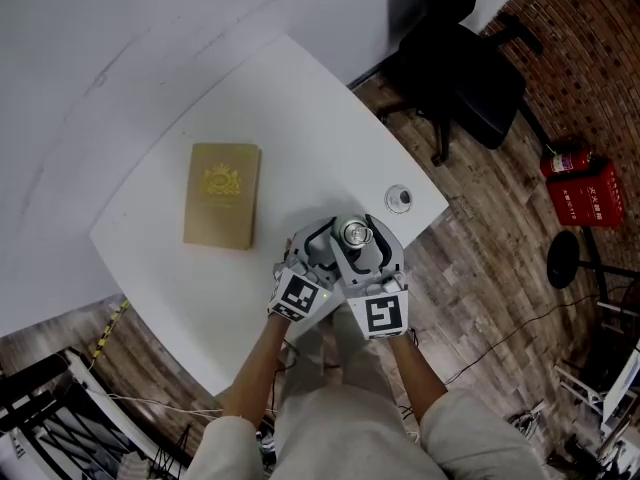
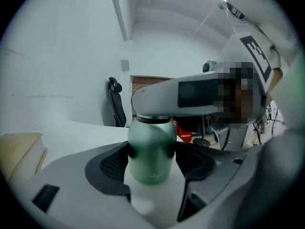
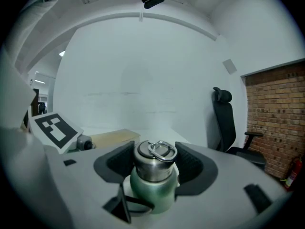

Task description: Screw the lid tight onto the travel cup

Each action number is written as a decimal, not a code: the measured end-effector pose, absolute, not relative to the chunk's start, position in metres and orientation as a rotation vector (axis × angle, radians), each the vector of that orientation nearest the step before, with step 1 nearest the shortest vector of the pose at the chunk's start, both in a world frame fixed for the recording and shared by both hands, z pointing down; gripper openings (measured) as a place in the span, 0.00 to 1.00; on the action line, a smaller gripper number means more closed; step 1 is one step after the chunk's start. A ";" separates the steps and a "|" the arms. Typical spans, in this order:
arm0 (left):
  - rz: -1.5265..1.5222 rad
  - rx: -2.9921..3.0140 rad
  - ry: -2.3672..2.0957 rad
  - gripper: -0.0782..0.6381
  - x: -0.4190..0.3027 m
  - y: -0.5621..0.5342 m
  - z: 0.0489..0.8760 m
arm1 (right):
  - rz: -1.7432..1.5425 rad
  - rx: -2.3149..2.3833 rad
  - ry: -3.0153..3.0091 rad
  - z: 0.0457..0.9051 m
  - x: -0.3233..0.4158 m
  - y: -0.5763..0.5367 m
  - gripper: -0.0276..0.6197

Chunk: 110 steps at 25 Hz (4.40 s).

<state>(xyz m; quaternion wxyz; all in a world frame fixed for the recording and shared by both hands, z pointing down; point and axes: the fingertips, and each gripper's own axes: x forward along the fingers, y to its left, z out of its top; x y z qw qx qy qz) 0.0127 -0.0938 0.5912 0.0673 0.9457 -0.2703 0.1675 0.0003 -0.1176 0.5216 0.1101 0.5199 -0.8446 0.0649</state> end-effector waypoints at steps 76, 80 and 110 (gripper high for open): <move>0.495 2.847 -0.810 0.54 0.015 -0.095 0.588 | 0.289 1.385 -2.571 0.524 -0.001 -0.112 0.53; 0.493 2.846 -0.809 0.54 0.015 -0.096 0.588 | 0.213 1.200 -2.642 0.521 -0.002 -0.108 0.54; 0.492 2.845 -0.804 0.54 0.015 -0.097 0.589 | 0.129 0.612 -2.747 0.523 -0.010 -0.107 0.44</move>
